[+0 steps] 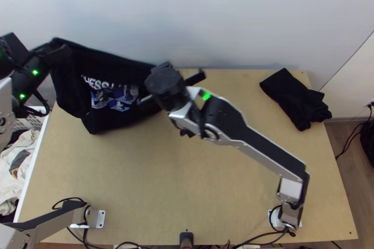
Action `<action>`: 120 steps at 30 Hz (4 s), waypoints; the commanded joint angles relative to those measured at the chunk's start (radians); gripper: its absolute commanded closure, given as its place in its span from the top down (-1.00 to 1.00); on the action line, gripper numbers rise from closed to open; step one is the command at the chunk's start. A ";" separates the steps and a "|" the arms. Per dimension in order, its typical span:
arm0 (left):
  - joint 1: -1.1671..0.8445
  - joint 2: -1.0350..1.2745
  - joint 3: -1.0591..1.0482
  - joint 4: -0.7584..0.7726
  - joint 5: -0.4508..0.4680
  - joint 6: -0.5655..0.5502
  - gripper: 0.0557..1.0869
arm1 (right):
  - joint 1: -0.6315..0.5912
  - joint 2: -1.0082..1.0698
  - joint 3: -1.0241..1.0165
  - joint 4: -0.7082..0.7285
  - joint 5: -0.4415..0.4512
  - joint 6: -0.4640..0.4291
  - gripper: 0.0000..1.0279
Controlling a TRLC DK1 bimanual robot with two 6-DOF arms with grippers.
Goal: Fold the t-shirt
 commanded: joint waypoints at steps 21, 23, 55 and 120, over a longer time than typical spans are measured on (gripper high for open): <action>0.386 -0.096 0.134 0.443 -0.385 0.173 -0.92 | 0.162 -0.005 0.000 0.705 0.108 -0.596 -0.95; 0.439 -0.099 0.134 0.491 -0.394 0.181 -0.92 | 0.174 0.006 0.000 0.725 0.099 -0.614 -0.95; -0.216 0.455 0.014 0.900 -0.514 0.376 -0.92 | -0.090 -0.095 -0.146 0.111 0.074 -0.015 -0.95; -0.430 0.034 -0.644 -0.233 0.178 -0.014 0.90 | -0.677 -0.620 -0.936 -0.119 -0.431 0.317 0.93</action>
